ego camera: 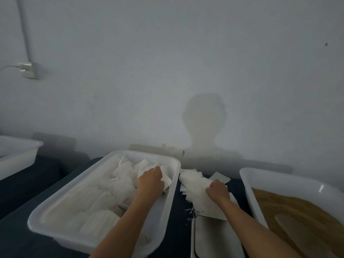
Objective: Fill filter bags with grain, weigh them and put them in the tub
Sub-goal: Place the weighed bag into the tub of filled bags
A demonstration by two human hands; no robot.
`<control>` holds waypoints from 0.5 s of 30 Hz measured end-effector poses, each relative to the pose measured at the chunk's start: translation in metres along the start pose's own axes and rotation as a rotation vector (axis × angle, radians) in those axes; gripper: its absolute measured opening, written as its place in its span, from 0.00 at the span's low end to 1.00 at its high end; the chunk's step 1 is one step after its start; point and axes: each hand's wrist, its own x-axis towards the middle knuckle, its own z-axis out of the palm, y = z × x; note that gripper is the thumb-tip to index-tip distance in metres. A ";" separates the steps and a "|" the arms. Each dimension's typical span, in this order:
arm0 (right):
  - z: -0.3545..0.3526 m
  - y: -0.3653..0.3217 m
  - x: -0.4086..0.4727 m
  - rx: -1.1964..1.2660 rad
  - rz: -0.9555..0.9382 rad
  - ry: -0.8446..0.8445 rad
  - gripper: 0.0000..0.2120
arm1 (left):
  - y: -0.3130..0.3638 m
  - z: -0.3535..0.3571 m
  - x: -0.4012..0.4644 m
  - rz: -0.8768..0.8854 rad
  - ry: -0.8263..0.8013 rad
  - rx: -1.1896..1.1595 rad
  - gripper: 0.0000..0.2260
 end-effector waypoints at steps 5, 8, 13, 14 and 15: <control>0.012 0.016 0.006 -0.086 0.000 -0.003 0.18 | -0.010 0.015 0.000 -0.028 -0.059 0.007 0.08; 0.012 0.018 0.010 -0.047 -0.011 0.035 0.11 | -0.014 0.017 -0.001 -0.033 -0.066 -0.022 0.08; 0.004 0.022 0.016 -0.016 0.008 0.068 0.13 | -0.012 0.018 -0.003 -0.024 -0.058 -0.033 0.04; 0.001 0.022 0.017 -0.013 0.018 0.064 0.10 | -0.012 0.019 -0.003 -0.021 -0.046 -0.034 0.03; -0.001 0.022 0.017 -0.013 0.018 0.068 0.10 | -0.011 0.019 -0.003 -0.017 -0.031 -0.039 0.04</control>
